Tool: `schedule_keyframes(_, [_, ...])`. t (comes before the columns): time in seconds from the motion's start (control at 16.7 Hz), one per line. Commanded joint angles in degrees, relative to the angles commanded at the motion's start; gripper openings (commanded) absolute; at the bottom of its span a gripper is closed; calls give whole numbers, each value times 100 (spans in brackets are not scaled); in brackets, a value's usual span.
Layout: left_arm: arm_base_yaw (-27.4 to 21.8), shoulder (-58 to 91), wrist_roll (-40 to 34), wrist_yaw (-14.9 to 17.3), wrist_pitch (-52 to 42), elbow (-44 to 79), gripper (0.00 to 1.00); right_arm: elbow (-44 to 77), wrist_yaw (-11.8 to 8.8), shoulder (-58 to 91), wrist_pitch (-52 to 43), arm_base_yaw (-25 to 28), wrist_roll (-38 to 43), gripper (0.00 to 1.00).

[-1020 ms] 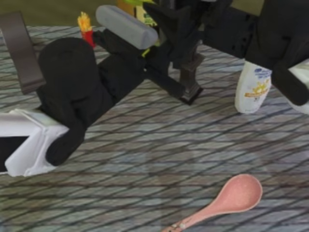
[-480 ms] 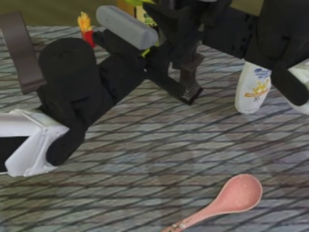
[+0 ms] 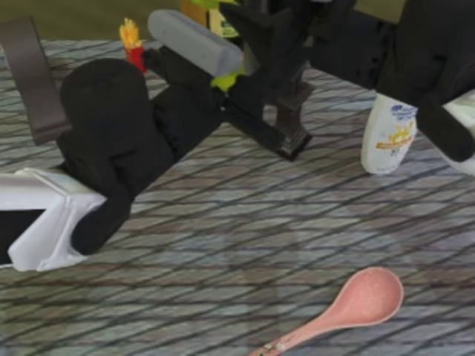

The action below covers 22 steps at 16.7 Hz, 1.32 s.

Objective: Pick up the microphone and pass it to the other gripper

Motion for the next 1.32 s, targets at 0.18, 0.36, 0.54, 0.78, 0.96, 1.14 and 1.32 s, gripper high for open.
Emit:
schedule_keyframes(0.18, [0, 0, 0, 0, 0, 0, 100, 0, 0, 0, 0, 0, 0, 0])
schedule_keyframes(0.36, [0, 0, 0, 0, 0, 0, 100, 0, 0, 0, 0, 0, 0, 0])
schedule_keyframes(0.54, [0, 0, 0, 0, 0, 0, 100, 0, 0, 0, 0, 0, 0, 0])
schedule_keyframes(0.78, [42, -65, 9, 13, -17, -124, 100, -18, -39, -62, -2, -57, 6, 0])
schedule_keyframes(0.96, [180, -642, 8, 84, -89, -625, 100, -211, -298, -232, 19, -291, 35, 0])
schedule_keyframes(1.14, [330, -1352, 3, 179, -164, -1234, 100, -424, -596, -442, 56, -570, 45, 0])
schedule_keyframes(1.32, [391, -1585, 0, 223, -185, -1461, 100, -515, -724, -529, 72, -691, 42, 0])
